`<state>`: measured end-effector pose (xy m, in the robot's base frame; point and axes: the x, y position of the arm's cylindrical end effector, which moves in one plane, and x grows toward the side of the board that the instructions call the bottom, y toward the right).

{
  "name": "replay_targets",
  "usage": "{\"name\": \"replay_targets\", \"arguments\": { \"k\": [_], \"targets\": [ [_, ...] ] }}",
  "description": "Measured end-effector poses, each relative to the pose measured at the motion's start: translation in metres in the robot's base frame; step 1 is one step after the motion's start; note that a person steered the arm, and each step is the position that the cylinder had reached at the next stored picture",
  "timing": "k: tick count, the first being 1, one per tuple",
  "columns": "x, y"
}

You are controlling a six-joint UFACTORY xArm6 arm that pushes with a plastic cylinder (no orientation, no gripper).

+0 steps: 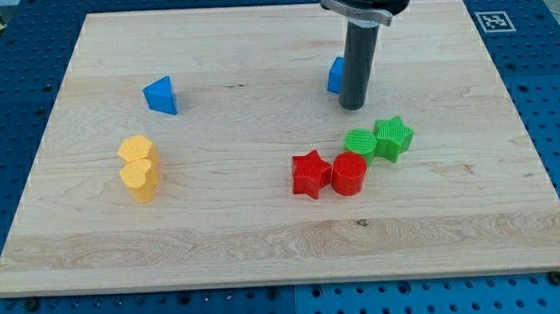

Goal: Move the green circle to the right side of the red circle

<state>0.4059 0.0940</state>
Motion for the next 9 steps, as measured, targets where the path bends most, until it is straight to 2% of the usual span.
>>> {"name": "replay_targets", "arguments": {
  "k": [1,2,3,5,9],
  "targets": [
    [0.012,-0.008],
    [0.012,-0.047],
    [0.026,-0.059],
    [0.076,-0.014],
    [0.073,0.014]
  ]
}}
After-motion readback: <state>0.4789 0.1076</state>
